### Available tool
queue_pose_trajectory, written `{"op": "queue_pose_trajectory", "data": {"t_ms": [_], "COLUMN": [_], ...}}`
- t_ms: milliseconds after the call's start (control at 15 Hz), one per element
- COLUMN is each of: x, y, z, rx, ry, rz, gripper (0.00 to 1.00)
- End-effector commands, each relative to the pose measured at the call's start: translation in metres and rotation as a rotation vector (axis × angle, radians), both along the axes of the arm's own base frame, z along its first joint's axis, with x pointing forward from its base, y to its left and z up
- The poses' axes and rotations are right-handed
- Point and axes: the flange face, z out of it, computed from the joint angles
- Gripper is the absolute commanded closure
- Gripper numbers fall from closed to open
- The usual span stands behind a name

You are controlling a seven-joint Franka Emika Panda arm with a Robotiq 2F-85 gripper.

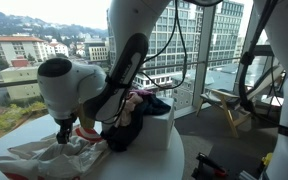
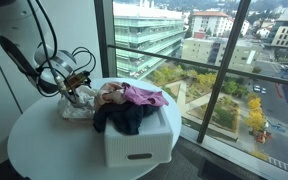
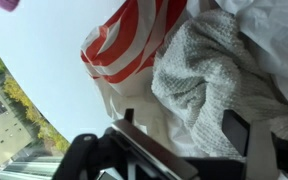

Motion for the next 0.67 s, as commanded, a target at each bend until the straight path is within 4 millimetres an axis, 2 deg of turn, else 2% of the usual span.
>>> {"op": "queue_pose_trajectory", "data": {"t_ms": [0,133,400,533,600], "x": [0.007,0.013,0.006,-0.001,-0.007], "y": [-0.024,-0.047,-0.089,-0.11,-0.12], "z": [0.064,0.096,0.162,0.181,0.181], "rx": [-0.113,-0.2,-0.361,-0.45,-0.493], "ry": [-0.051,-0.069,-0.131,-0.117,-0.083], "rz": [-0.071,-0.186,-0.387,-0.489,-0.54], "gripper": [0.0,0.0,0.0,0.0,0.0]}}
